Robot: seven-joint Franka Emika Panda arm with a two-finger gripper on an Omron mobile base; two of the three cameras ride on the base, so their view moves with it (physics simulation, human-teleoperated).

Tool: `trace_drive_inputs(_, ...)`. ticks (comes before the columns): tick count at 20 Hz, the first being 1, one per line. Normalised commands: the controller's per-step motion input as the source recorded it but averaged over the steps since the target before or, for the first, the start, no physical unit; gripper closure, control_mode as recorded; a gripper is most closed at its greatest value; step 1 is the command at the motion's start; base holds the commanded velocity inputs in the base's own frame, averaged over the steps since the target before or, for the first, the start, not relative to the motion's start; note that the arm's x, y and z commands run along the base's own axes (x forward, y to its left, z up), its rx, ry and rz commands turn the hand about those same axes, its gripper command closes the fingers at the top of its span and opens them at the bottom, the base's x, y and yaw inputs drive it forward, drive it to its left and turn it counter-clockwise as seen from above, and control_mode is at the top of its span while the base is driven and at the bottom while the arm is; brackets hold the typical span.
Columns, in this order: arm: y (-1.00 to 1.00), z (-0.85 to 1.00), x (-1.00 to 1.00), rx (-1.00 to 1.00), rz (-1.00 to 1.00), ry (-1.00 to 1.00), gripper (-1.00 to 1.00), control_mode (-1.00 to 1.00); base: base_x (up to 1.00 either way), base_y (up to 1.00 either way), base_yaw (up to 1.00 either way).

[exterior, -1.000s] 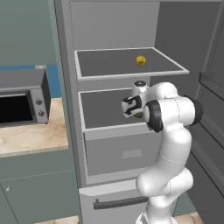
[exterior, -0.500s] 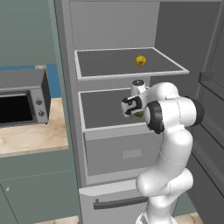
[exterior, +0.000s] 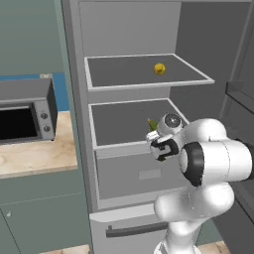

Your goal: Place the cold items (lemon and cucumber) from the fridge in one tupperware on the dining counter. Place the warm items (kebab skewer and hot dog) in the stove area in another tupperware.

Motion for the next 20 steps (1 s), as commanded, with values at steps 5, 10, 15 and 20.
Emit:
trace_drive_inputs(5,0.05,0.88,-0.91,0.13,-0.07,-0.02,1.00,-1.00,0.00,0.00,0.00)
trace_drive_inputs(10,0.08,1.00,-0.75,0.13,-0.02,0.04,1.00,-1.00,0.00,0.00,0.00)
trace_drive_inputs(15,0.07,0.84,-0.74,0.10,0.00,0.13,1.00,-1.00,0.00,0.00,0.00)
trace_drive_inputs(20,0.10,0.59,-0.80,0.05,0.00,0.15,1.00,-1.00,0.00,0.00,0.00)
